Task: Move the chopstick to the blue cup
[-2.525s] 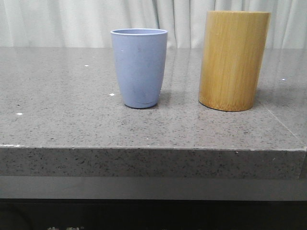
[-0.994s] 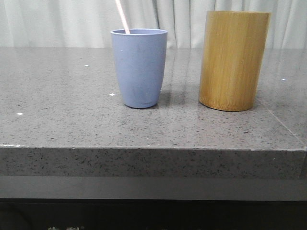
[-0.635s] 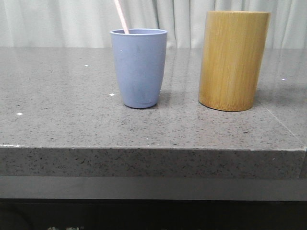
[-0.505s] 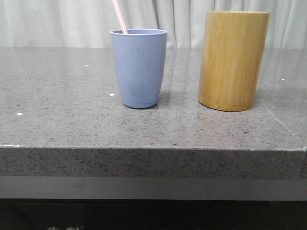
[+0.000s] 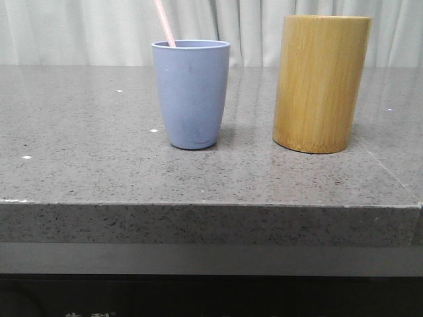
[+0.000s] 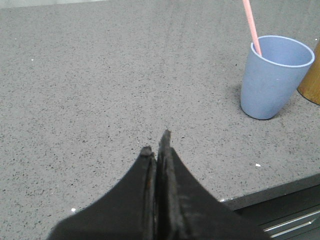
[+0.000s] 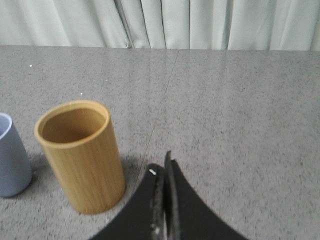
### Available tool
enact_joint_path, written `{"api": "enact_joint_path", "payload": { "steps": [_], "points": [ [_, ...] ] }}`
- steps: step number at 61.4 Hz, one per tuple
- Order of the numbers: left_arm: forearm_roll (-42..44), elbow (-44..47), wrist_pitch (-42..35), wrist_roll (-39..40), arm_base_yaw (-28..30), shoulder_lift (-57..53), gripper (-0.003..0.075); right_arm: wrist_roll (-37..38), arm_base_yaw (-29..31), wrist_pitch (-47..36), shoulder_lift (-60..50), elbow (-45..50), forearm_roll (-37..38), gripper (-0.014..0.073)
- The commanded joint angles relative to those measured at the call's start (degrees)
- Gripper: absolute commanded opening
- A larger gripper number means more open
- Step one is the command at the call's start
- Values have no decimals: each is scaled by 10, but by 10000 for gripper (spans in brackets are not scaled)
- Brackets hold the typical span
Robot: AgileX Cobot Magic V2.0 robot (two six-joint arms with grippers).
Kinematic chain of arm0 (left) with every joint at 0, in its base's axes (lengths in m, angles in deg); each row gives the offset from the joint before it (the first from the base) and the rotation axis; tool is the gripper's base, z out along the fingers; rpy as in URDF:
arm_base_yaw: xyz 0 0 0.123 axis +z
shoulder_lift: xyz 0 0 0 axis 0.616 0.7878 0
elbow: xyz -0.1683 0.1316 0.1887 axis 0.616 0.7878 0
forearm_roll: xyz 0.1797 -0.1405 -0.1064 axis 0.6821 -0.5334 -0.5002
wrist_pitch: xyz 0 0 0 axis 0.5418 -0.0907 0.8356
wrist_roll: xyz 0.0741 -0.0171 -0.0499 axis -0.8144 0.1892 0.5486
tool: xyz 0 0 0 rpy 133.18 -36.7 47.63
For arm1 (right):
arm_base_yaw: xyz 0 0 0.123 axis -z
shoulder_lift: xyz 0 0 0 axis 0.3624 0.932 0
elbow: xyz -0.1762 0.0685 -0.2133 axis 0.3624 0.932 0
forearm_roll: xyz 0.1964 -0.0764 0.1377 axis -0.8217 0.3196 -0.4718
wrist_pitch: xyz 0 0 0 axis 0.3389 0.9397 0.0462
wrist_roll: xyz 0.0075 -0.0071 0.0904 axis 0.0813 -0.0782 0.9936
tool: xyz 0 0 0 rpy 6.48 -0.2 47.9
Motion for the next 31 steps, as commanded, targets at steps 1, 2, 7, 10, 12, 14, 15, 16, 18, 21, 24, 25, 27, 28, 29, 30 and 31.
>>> {"api": "enact_joint_path", "payload": {
  "steps": [1, 2, 7, 10, 12, 14, 15, 16, 18, 21, 24, 25, 27, 28, 29, 30, 31],
  "points": [
    [-2, -15, -44, 5, 0, 5, -19, -6, 2, -55, -41, 23, -7, -117],
    [-2, -15, -44, 5, 0, 5, -19, -6, 2, -55, -47, 29, -7, -117],
    [-2, -15, -44, 5, 0, 5, -19, -6, 2, -60, -84, 53, -7, -117],
    [-2, -15, -44, 5, 0, 5, -19, -6, 2, -61, -99, 60, -7, -117],
    [-2, -15, -44, 5, 0, 5, -19, -6, 2, -61, -108, 63, -7, -117],
    [-2, -15, -44, 5, 0, 5, -19, -6, 2, -59, -113, 63, -10, -117],
    [-2, -15, -44, 5, 0, 5, -19, -6, 2, -59, -113, 63, -10, -117],
    [-2, -15, -44, 5, 0, 5, -19, -6, 2, -59, -114, 63, -10, -117],
    [-2, -15, -44, 5, 0, 5, -19, -6, 2, -59, -114, 63, -10, -117],
    [-2, -15, -44, 5, 0, 5, -19, -6, 2, -59, -114, 63, -10, -117],
    [-2, -15, -44, 5, 0, 5, -19, -6, 2, -59, -114, 63, -10, -117],
    [-2, -15, -44, 5, 0, 5, -19, -6, 2, -59, -114, 63, -10, -117],
    [-2, -15, -44, 5, 0, 5, -19, -6, 2, -59, -114, 63, -10, -117],
    [-2, -15, -44, 5, 0, 5, -19, -6, 2, -59, -114, 63, -10, -117],
    [-2, -15, -44, 5, 0, 5, -19, -6, 2, -59, -114, 63, -10, -117],
    [-2, -15, -44, 5, 0, 5, -19, -6, 2, -59, -114, 63, -10, -117],
    [-2, -15, -44, 5, 0, 5, -19, -6, 2, -59, -114, 63, -10, -117]
  ]
}}
